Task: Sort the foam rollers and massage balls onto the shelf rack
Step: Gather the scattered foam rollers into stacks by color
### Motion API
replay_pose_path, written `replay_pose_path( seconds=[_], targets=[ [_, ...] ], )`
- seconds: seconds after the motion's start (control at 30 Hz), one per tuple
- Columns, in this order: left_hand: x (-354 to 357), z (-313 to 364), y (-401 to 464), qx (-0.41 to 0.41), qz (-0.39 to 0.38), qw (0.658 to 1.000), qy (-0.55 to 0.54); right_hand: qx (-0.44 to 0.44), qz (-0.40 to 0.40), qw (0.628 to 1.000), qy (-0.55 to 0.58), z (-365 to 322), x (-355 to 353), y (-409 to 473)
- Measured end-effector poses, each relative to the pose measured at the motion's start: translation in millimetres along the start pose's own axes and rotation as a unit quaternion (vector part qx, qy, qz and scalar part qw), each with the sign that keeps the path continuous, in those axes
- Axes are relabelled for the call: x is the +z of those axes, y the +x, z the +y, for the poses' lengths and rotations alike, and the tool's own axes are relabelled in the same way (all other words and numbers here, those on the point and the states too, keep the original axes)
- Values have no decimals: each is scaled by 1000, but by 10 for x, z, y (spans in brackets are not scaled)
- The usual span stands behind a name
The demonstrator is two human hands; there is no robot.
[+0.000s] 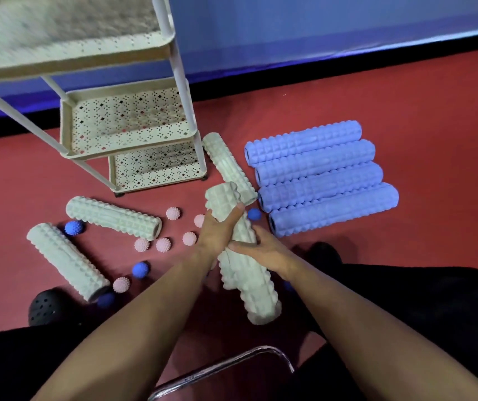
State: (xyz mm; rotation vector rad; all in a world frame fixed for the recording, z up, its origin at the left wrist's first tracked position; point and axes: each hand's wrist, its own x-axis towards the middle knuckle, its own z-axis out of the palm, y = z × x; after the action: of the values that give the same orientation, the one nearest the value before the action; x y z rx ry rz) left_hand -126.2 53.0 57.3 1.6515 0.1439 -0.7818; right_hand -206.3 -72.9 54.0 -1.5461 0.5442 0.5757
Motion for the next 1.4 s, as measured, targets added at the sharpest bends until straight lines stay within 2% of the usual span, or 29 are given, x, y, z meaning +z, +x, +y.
replay_pose_path(
  seconds=[0.2,0.43,0.57,0.67,0.87,1.1,1.2,1.4],
  targets=[
    [348,259,-524,-17,-82,996,-4,-55,106,993,-6,-4,-177,-762],
    [340,248,-869,-7,-89,996,31,-56,211,975,-51,343,-545,-1053],
    [252,93,-720,-25,-54,996,66,10,233,970,-75,738,-819,-877],
    [258,-88,-536,-41,-27,993,111,105,248,960,-81,1120,-1064,-636],
    [665,-463,-85,-96,-11,988,117,204,231,941,-141,1514,-1441,-253],
    [1188,-853,464,-140,2,976,165,277,132,937,-168,2248,-1641,119],
    [1351,-958,652,-162,-9,968,189,265,100,943,-176,2637,-1704,294],
    [1593,-1182,1038,-256,17,958,129,213,104,962,-134,2411,-1783,274]
  ],
)
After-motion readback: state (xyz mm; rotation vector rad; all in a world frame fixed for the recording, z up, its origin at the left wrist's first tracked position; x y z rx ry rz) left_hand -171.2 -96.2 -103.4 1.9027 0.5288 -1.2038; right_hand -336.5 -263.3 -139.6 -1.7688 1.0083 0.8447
